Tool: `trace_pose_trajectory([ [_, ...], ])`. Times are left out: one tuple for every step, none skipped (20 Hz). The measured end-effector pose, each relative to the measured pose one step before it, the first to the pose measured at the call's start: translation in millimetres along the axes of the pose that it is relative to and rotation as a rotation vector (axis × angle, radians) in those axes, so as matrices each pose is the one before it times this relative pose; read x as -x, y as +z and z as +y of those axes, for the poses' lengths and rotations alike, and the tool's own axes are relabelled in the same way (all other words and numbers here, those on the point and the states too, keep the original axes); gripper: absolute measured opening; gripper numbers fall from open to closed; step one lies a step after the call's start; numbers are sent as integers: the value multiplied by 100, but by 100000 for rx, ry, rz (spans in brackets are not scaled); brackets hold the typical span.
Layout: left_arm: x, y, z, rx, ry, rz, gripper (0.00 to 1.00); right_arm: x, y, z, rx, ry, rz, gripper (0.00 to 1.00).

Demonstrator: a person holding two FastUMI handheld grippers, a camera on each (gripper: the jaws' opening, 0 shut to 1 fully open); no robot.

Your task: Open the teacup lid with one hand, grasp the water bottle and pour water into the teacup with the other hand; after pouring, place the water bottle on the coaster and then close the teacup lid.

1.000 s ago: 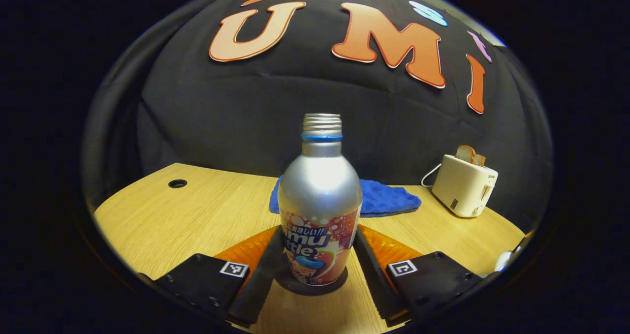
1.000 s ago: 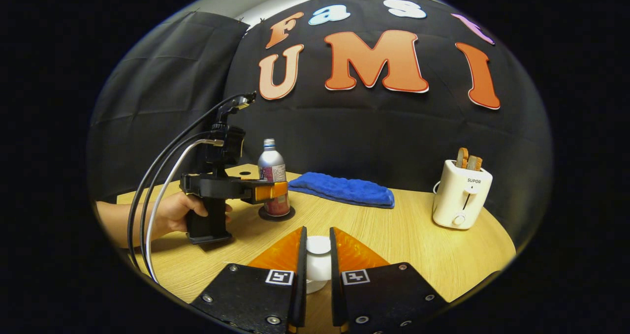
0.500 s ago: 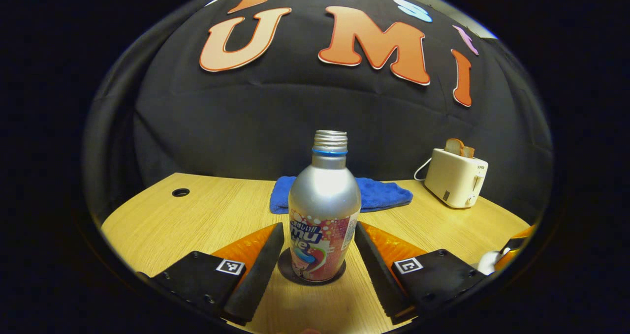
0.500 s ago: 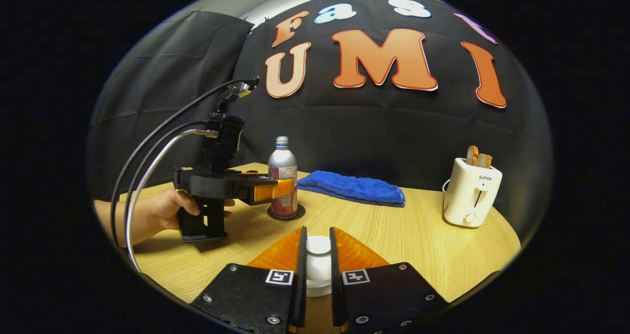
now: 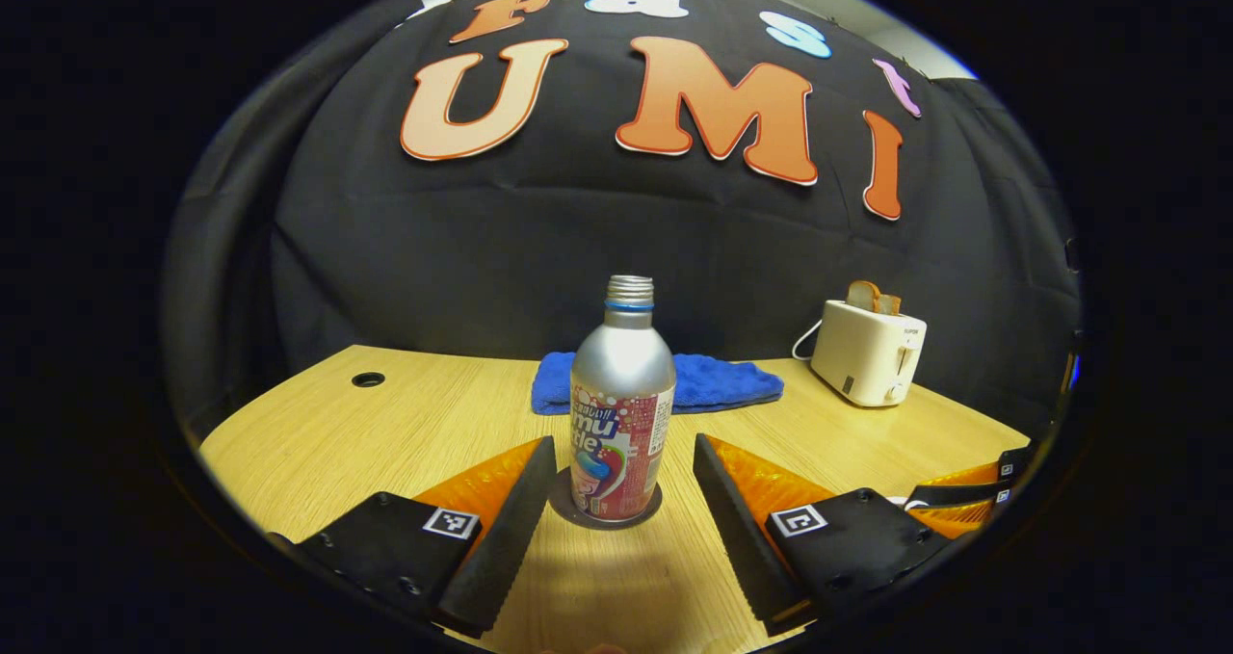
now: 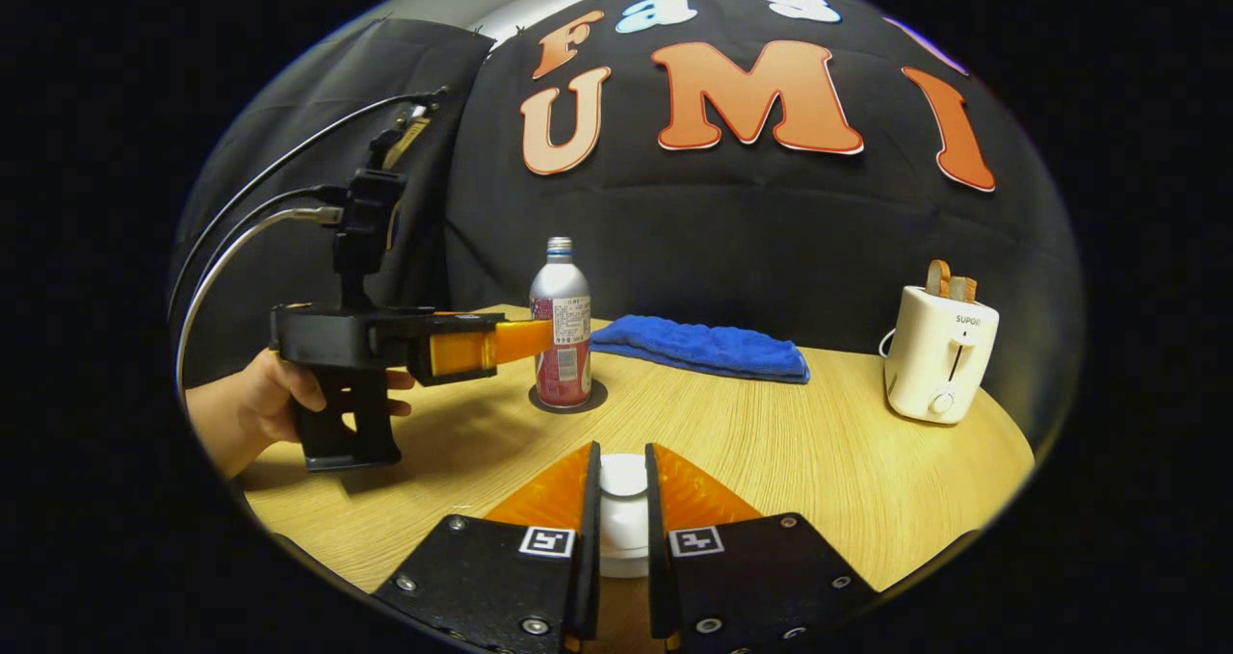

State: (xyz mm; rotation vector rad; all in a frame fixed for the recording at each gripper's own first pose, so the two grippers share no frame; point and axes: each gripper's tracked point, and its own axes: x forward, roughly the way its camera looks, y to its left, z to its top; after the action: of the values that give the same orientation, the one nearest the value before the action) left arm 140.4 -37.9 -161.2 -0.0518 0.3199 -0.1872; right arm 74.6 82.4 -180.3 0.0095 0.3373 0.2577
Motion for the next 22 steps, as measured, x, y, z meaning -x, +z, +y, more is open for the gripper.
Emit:
trace_pose_trajectory([
  [450,149,-54,512,183,-638,94,25,49,-21,333,210,-10,22],
  [522,434,45,334,257,-1236,94,17,-28,-49,172,71,-230,22],
  [452,598,-51,16,414,-1552,94,16,68,-41,168,5,-110,21],
  [473,825,-30,-327,423,-2000,94,-58,-40,-10,-138,-43,-13,23],
  [440,689,13,-275,558,-1913,94,28,68,-93,-167,-353,242,26],
  [506,937,-171,89,341,-2017,94,36,35,-29,-421,-370,219,23],
  [540,796,-55,-277,360,-2156,94,250,258,-32,-467,-67,-561,31],
  [500,815,-119,-865,290,-1898,94,333,709,-7,418,-512,-1800,32],
  [581,928,-201,-1086,-4,-2126,94,388,972,-226,970,-954,-2606,39],
  [568,947,-227,-528,19,-2122,94,248,843,-213,984,-1074,-2708,42],
  [595,804,-309,24,-608,-2092,94,386,1045,-342,694,-1193,-2596,49],
  [413,788,-232,-496,124,-1654,94,354,806,-370,541,-1326,-2187,52],
  [461,600,-93,-416,588,-1457,88,439,893,-475,612,-1589,-1710,57],
  [533,532,-107,-440,501,-1249,88,423,715,-484,543,-1750,-1747,59],
  [699,716,-21,-175,1134,-1232,88,458,767,-592,639,-1993,-1242,62],
  [639,540,-59,25,655,-1088,88,410,605,-545,586,-1778,-1362,64],
  [667,511,10,-43,882,-1124,99,494,821,-590,466,-1663,-1873,70],
  [635,532,-15,79,885,-907,97,494,859,-589,46,-1824,-2060,72],
  [720,423,62,-145,927,-824,95,441,745,-584,-351,-1914,-1678,76],
  [658,533,127,-598,1032,-913,93,315,651,-518,-534,-1723,-1548,77],
  [490,513,8,-720,741,-1097,90,421,732,-492,-455,-1642,-1497,80],
  [502,477,201,-615,1376,-644,88,436,629,-354,-176,-1272,-1692,81],
])
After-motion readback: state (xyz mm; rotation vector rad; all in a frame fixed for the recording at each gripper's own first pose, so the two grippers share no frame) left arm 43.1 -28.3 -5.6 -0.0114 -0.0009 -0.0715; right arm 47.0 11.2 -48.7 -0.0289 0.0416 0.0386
